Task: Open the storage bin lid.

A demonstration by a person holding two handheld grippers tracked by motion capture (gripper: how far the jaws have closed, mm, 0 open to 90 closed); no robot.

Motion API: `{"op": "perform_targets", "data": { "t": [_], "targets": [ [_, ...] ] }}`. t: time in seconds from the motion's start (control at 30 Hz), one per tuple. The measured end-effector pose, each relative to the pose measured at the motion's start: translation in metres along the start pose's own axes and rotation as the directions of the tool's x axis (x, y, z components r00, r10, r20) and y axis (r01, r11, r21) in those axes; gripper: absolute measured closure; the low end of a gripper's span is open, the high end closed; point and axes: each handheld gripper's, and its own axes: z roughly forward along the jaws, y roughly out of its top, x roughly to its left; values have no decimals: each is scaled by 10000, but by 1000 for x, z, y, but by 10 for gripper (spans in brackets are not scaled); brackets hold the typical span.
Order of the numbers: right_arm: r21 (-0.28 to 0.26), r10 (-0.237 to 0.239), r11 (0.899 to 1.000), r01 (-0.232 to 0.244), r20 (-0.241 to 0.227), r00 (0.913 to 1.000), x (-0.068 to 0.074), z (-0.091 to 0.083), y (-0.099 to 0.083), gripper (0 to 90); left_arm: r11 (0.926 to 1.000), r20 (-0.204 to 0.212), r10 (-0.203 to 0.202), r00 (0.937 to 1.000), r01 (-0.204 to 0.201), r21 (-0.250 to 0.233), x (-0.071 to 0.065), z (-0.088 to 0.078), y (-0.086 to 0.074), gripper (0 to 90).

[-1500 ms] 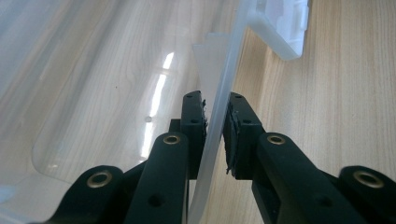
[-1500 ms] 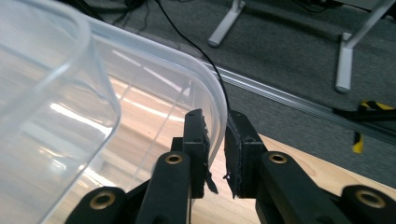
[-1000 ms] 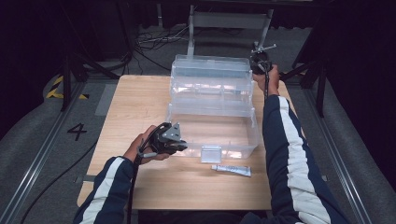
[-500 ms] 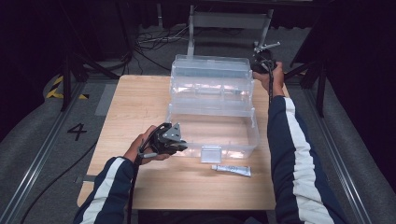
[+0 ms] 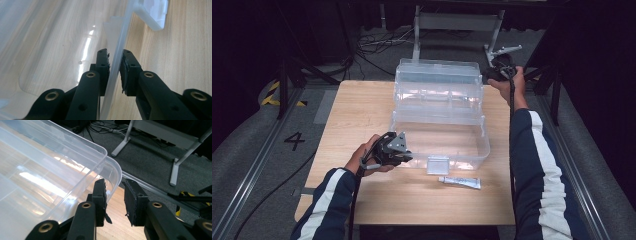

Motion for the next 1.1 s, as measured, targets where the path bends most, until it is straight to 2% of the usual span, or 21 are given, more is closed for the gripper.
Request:
{"op": "perform_targets", "data": {
  "t": [0.27, 0.37, 0.73, 0.9, 1.1],
  "targets": [
    [-198, -222, 9996, 217, -253, 9994, 4, -18, -4, 714, 10000, -49, 38, 10000, -38, 63, 0, 0, 0, 786],
    [-234, -362, 9991, 353, -371, 9987, 9, -24, -7, 714, 10000, 20, 65, 10000, -64, -35, 1, 0, 0, 788],
    [-494, -914, 9949, 881, -693, 9934, 24, -53, -16, 704, 9998, 27, 137, 9999, -138, 116, 1, 0, 1, 788],
    [-646, -1319, 9899, 1259, -992, 9863, 36, -69, -26, 701, 9999, 22, 95, 10000, -95, 135, 1, 1, 1, 787],
    [-891, -1493, 9863, 1387, -1259, 9807, 41, -85, -38, 684, 9998, 6, 74, 10000, -74, 185, 0, 1, 2, 784]
  ]
}}
